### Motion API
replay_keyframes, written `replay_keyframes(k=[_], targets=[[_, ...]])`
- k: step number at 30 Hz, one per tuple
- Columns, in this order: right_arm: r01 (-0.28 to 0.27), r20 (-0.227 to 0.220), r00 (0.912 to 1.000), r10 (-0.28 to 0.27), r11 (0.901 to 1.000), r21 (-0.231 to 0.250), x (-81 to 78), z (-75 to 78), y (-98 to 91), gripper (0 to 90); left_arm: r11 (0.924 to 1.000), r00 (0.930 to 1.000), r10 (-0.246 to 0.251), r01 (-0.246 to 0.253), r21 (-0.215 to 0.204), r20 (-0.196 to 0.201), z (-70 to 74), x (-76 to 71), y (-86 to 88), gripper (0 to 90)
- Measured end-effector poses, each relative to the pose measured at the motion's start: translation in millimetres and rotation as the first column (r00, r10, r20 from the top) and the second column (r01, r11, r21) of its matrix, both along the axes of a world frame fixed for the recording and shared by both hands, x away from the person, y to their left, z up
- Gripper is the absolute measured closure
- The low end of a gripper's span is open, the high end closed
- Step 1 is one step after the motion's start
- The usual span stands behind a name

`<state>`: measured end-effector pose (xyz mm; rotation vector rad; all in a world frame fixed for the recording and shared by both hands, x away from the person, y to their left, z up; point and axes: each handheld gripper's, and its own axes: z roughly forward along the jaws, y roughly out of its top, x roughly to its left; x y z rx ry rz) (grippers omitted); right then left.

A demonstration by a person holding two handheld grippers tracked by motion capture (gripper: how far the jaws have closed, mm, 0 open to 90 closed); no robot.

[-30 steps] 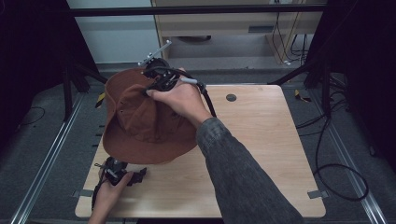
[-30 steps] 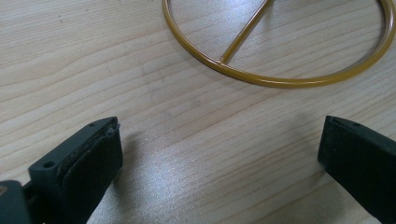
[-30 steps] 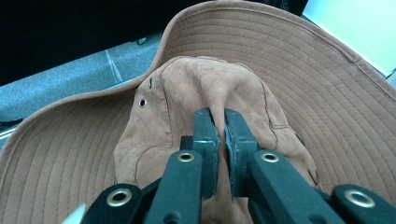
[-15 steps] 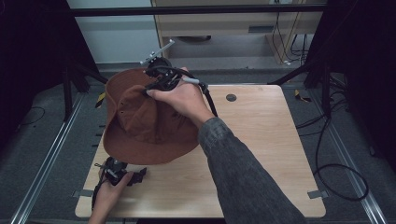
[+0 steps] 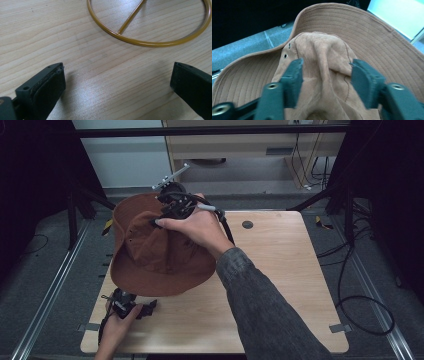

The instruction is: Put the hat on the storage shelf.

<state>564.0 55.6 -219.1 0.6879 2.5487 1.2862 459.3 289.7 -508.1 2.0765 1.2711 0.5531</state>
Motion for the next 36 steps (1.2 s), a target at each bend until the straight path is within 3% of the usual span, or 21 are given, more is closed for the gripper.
replay_keyframes(k=[7, 14, 19, 22, 23, 25, 36], targets=[[0.034, 0.011, 0.9994, -0.034, 0.9994, 0.012, -4.1, 2.8, -11.9, 20.8, 1.0000, 1.0000, 0.000, 0.000, 0.002, 0.001, 0.1, 0.0, 0.1, 0.0], [0.071, 0.034, 0.9968, -0.072, 0.9969, 0.033, -10.7, 4.0, -42.4, 8.9, 1.0000, 1.0000, 0.005, -0.005, -0.001, 0.007, -0.2, 0.2, -0.5, 0.0], [0.089, 0.059, 0.9939, -0.093, 0.9938, 0.066, -17.9, 5.5, -74.9, 7.7, 0.9999, 0.9999, 0.010, -0.010, -0.007, 0.010, -0.5, 0.3, -1.1, 0.0], [0.109, 0.066, 0.9913, -0.114, 0.9912, 0.075, -23.8, 1.5, -107.2, 7.4, 1.0000, 1.0000, 0.004, -0.004, 0.001, 0.005, -0.1, 0.4, -0.9, 0.0], [0.109, 0.066, 0.9913, -0.114, 0.9912, 0.075, -23.8, 1.5, -107.2, 7.4, 1.0000, 1.0000, 0.004, -0.004, 0.001, 0.005, -0.2, 0.4, -1.0, 0.0], [0.145, 0.071, 0.9860, -0.151, 0.9863, 0.078, -26.5, -5.1, -132.7, 7.7, 1.0000, 1.0000, 0.004, -0.004, 0.001, 0.005, -0.1, 0.4, -1.0, 0.0], [0.249, 0.062, 0.9654, -0.253, 0.9659, 0.072, -34.5, -32.1, -192.2, 12.6, 1.0000, 1.0000, -0.001, 0.001, 0.005, 0.006, -0.2, 0.4, -0.9, 0.0]])
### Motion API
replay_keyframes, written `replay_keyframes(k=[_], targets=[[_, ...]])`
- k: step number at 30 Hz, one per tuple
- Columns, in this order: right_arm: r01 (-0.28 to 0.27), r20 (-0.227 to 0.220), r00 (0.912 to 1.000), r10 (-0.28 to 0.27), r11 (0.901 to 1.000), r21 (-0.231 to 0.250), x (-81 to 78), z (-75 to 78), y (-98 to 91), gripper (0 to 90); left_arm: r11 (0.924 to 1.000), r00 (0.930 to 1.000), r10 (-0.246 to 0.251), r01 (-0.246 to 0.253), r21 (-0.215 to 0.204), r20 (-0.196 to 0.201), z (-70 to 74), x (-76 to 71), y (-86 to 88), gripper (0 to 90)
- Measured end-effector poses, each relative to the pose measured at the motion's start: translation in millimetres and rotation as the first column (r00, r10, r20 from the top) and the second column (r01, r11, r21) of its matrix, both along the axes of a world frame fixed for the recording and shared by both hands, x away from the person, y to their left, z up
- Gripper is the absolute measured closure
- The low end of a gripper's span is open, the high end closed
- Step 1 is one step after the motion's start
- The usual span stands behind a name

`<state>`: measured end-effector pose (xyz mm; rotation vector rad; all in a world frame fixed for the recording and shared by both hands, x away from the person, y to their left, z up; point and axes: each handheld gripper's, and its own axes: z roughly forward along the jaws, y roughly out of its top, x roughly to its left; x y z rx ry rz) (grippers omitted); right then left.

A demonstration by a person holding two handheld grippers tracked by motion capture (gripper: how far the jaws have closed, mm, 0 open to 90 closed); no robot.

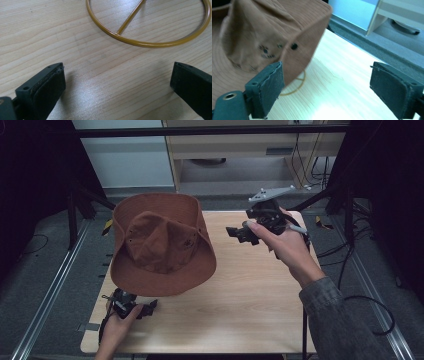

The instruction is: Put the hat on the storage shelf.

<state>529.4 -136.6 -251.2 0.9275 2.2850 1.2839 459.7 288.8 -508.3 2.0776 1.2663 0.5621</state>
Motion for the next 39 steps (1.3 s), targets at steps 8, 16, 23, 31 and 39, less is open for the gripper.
replay_keyframes(k=[8, 16, 23, 31, 39], targets=[[0.022, 0.014, 0.9997, -0.021, 0.9983, -0.053, -11.2, -30.2, -21.6, 15.5, 0.9999, 1.0000, 0.002, -0.002, -0.011, -0.004, -0.3, -0.4, -0.7, 0.0], [0.033, -0.003, 0.9994, -0.034, 0.9956, -0.087, -16.1, -55.8, -31.4, 15.9, 0.9999, 1.0000, 0.005, -0.005, -0.013, -0.005, -0.4, -0.6, -1.3, 0.0], [0.042, -0.030, 0.9985, -0.045, 0.9950, -0.091, -19.0, -80.9, -37.5, 16.5, 0.9999, 1.0000, 0.004, -0.004, -0.014, -0.005, -0.4, -0.6, -1.4, 0.0], [0.050, -0.058, 0.9967, -0.057, 0.9933, -0.104, -23.3, -107.0, -45.4, 17.3, 0.9999, 1.0000, 0.003, -0.003, -0.015, -0.005, -0.4, -0.6, -1.3, 0.0], [0.090, -0.069, 0.9928, -0.098, 0.9905, -0.103, -27.4, -136.9, -56.3, 17.7, 0.9999, 1.0000, 0.004, -0.004, -0.014, -0.005, -0.4, -0.6, -1.4, 0.0]])
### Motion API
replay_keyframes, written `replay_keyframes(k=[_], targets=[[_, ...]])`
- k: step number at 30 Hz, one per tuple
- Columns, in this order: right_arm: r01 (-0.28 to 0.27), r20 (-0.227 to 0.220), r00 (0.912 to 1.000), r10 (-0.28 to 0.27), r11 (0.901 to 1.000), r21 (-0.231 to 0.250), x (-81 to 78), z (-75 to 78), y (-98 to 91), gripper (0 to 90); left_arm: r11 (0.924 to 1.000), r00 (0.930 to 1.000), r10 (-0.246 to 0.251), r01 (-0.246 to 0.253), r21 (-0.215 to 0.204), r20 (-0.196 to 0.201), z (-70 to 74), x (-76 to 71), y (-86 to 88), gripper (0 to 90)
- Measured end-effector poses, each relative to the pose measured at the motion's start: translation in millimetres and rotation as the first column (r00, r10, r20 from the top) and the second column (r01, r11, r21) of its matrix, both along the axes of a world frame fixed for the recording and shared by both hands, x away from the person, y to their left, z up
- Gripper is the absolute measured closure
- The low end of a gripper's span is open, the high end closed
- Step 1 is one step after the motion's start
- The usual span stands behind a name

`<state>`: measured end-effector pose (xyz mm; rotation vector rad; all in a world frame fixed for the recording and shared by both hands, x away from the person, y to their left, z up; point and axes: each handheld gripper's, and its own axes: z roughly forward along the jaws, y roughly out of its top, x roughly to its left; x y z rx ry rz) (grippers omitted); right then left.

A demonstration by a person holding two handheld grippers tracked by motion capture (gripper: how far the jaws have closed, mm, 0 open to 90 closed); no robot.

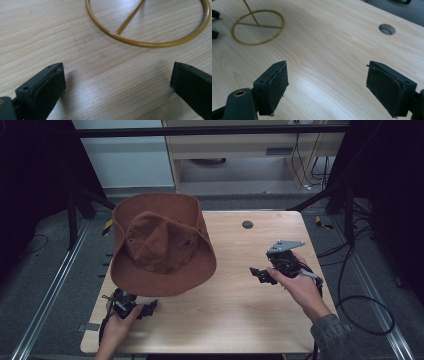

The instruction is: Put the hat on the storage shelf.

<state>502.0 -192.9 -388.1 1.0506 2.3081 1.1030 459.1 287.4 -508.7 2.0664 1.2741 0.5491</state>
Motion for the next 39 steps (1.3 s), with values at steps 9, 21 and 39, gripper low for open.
replay_keyframes(k=[9, 21, 39], targets=[[0.027, -0.040, 0.9988, -0.028, 0.9988, -0.041, -2.6, -39.3, -6.2, 18.1, 1.0000, 1.0000, -0.004, 0.004, 0.006, 0.003, 0.2, 0.3, 0.5, 0.0], [0.103, -0.107, 0.9889, -0.104, 0.9946, -0.011, -2.4, -83.7, -14.1, 16.8, 1.0000, 1.0000, -0.001, 0.001, 0.003, 0.001, 0.1, 0.1, 0.2, 0.0], [0.206, -0.057, 0.9764, -0.208, 0.9777, -0.039, -7.5, -123.4, -7.8, 8.9, 1.0000, 1.0000, -0.003, 0.003, 0.004, 0.000, 0.2, 0.1, -0.2, 0.0]])
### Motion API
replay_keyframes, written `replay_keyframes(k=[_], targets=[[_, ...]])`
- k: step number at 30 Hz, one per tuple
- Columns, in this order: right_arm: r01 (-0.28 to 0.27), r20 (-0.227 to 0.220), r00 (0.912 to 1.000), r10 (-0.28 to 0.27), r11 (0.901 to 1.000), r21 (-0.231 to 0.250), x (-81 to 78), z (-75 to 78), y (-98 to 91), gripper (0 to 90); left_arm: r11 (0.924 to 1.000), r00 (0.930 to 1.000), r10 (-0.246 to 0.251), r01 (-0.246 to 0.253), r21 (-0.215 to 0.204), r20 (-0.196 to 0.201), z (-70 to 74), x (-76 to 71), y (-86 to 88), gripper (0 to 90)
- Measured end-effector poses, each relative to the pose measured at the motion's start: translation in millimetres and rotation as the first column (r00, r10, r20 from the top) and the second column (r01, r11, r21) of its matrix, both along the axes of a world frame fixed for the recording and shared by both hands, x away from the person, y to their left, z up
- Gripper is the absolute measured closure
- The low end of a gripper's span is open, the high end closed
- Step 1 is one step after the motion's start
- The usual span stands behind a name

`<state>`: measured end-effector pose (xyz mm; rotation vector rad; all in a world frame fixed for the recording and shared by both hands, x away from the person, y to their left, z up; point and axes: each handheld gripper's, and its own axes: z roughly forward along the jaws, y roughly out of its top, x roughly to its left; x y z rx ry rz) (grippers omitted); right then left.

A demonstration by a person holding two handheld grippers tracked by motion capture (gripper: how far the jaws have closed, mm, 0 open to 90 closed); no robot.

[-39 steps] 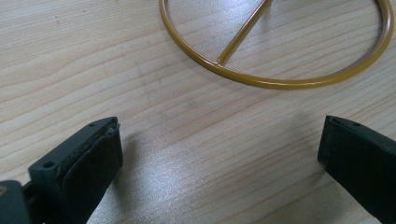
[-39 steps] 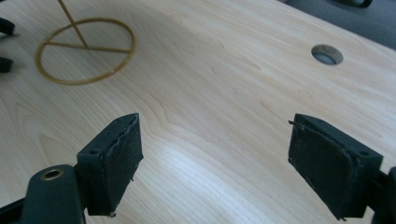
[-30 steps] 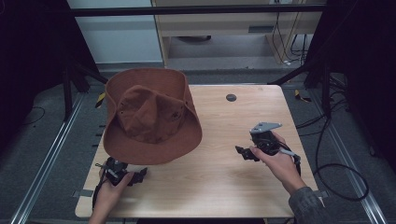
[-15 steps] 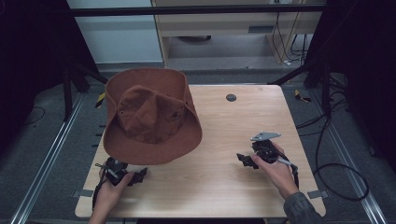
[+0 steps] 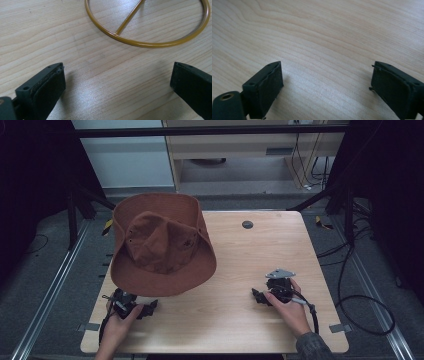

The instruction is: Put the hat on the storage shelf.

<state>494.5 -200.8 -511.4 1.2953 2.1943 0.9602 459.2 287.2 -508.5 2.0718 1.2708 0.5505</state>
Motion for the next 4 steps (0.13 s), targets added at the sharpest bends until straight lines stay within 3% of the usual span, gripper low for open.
replay_keyframes(k=[4], targets=[[0.010, -0.002, 0.9999, -0.010, 0.9999, 0.001, 0.7, -0.2, 0.9, 7.5, 1.0000, 1.0000, 0.000, 0.000, 0.000, 0.000, 0.0, 0.0, -0.1, 0.0]])
